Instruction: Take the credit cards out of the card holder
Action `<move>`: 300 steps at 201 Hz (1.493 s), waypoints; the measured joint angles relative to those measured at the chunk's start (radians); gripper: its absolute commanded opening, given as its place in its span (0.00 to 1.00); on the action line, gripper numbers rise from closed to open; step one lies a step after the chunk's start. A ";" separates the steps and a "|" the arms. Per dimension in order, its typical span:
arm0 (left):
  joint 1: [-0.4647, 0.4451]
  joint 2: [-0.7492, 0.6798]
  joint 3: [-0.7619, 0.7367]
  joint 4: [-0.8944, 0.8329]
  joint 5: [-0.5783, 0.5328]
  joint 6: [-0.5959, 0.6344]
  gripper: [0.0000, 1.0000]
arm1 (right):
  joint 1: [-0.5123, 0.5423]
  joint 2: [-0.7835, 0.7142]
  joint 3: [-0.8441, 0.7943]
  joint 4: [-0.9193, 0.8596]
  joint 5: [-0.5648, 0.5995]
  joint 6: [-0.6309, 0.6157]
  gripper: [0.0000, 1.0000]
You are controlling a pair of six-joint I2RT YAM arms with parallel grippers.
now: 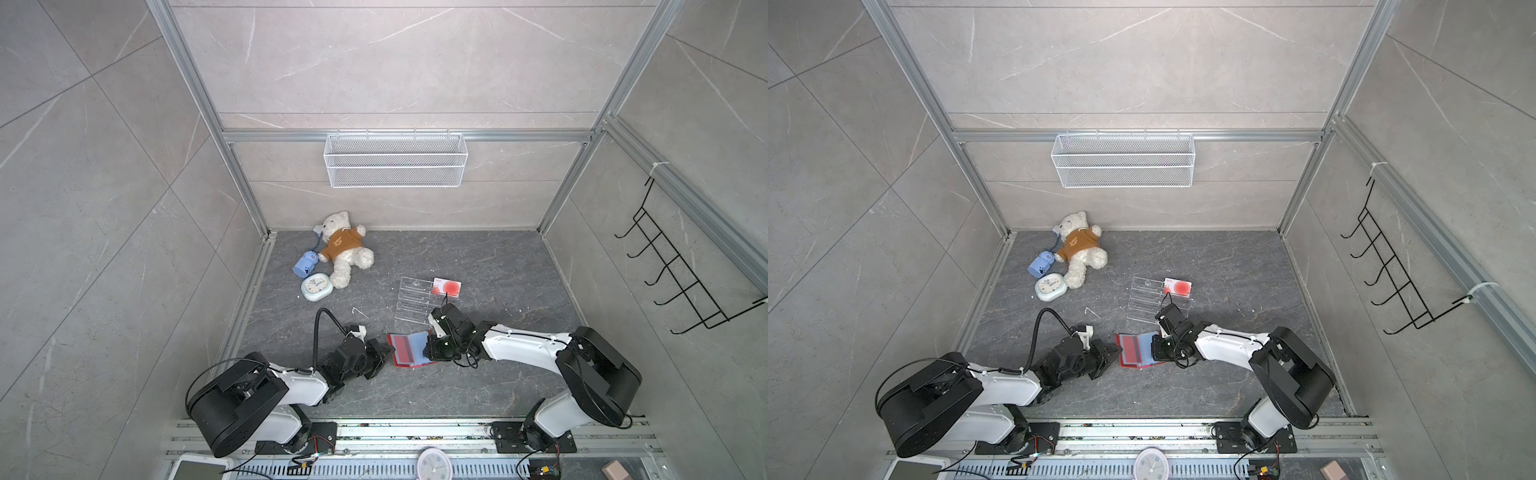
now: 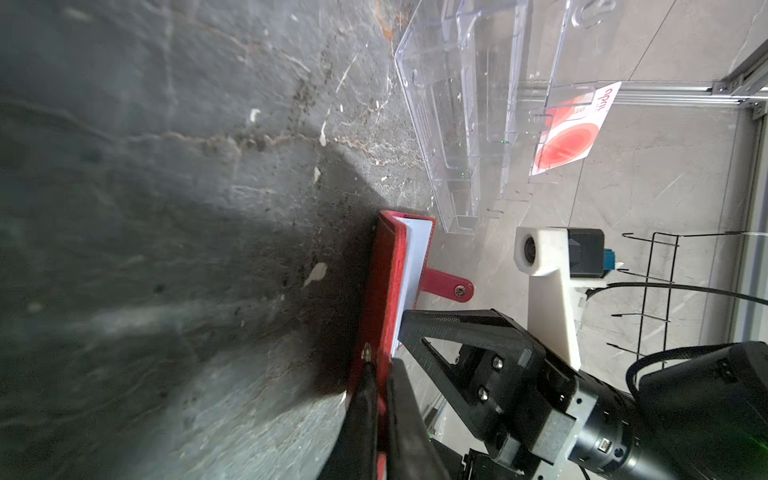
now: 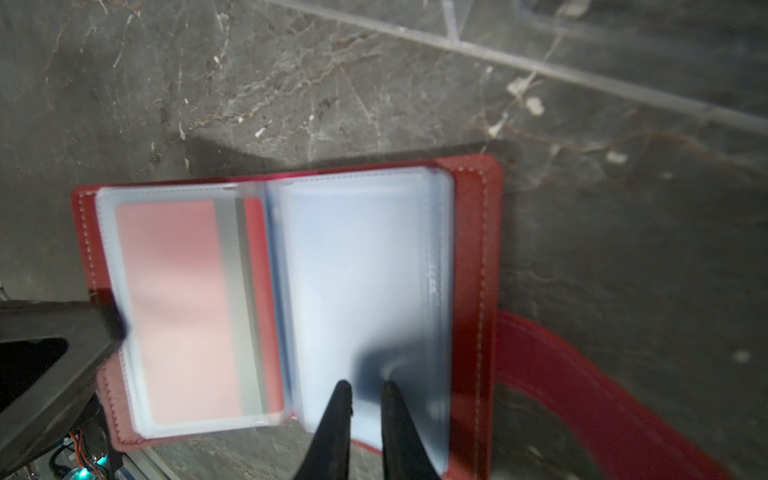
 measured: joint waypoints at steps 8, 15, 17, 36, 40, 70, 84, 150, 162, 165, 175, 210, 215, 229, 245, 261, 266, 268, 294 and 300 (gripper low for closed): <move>0.000 -0.003 0.000 -0.004 -0.001 0.002 0.00 | 0.001 -0.006 -0.005 0.008 -0.002 0.005 0.33; 0.000 -0.007 0.000 -0.005 -0.001 0.003 0.00 | 0.002 -0.016 -0.011 0.017 -0.004 0.006 0.38; 0.000 -0.008 0.000 -0.005 -0.001 0.003 0.00 | 0.002 -0.019 -0.014 0.019 -0.006 0.003 0.41; 0.000 -0.023 0.000 -0.014 -0.001 0.008 0.00 | 0.002 -0.065 -0.040 0.028 -0.010 0.013 0.57; 0.000 -0.027 0.000 -0.018 -0.001 0.008 0.00 | 0.002 -0.077 -0.044 0.028 -0.009 0.023 0.61; 0.000 -0.046 0.000 -0.036 -0.001 0.016 0.00 | 0.003 -0.175 -0.045 0.036 -0.021 0.007 0.87; 0.000 -0.048 0.000 -0.041 0.000 0.022 0.00 | 0.005 -0.212 -0.045 0.039 -0.031 0.005 1.00; 0.000 -0.080 0.000 -0.080 0.000 0.048 0.00 | 0.126 -0.137 0.152 -0.127 0.046 -0.017 1.00; 0.000 -0.095 0.000 -0.093 0.000 0.056 0.00 | 0.156 -0.106 0.183 -0.154 0.074 -0.016 1.00; 0.000 -0.098 0.000 -0.095 0.000 0.056 0.00 | 0.163 -0.098 0.188 -0.161 0.082 -0.016 1.00; 0.000 -0.108 0.000 -0.108 -0.001 0.061 0.00 | 0.182 -0.078 0.200 -0.176 0.101 -0.013 1.00; -0.001 -0.127 0.000 -0.132 -0.001 0.075 0.00 | 0.222 -0.009 0.215 -0.211 0.153 0.000 1.00; -0.001 -0.127 0.000 -0.134 -0.001 0.075 0.00 | 0.225 -0.002 0.215 -0.213 0.159 0.002 1.00; -0.002 -0.127 0.000 -0.137 -0.001 0.076 0.00 | 0.229 0.012 0.215 -0.214 0.167 0.011 1.00; -0.004 -0.128 0.000 -0.140 -0.001 0.079 0.00 | 0.229 0.022 0.215 -0.213 0.174 0.019 1.00; -0.005 -0.129 0.000 -0.140 -0.001 0.082 0.00 | 0.229 0.026 0.215 -0.213 0.183 0.026 1.00; -0.005 -0.129 0.000 -0.140 -0.001 0.083 0.00 | 0.229 0.026 0.215 -0.212 0.186 0.029 1.00; -0.005 -0.129 0.000 -0.140 -0.001 0.083 0.00 | 0.229 0.026 0.215 -0.212 0.187 0.029 1.00; -0.007 -0.136 0.000 -0.149 -0.001 0.089 0.00 | 0.229 0.030 0.215 -0.211 0.197 0.034 1.00; -0.007 -0.137 0.000 -0.152 -0.001 0.090 0.00 | 0.229 0.032 0.215 -0.209 0.197 0.037 1.00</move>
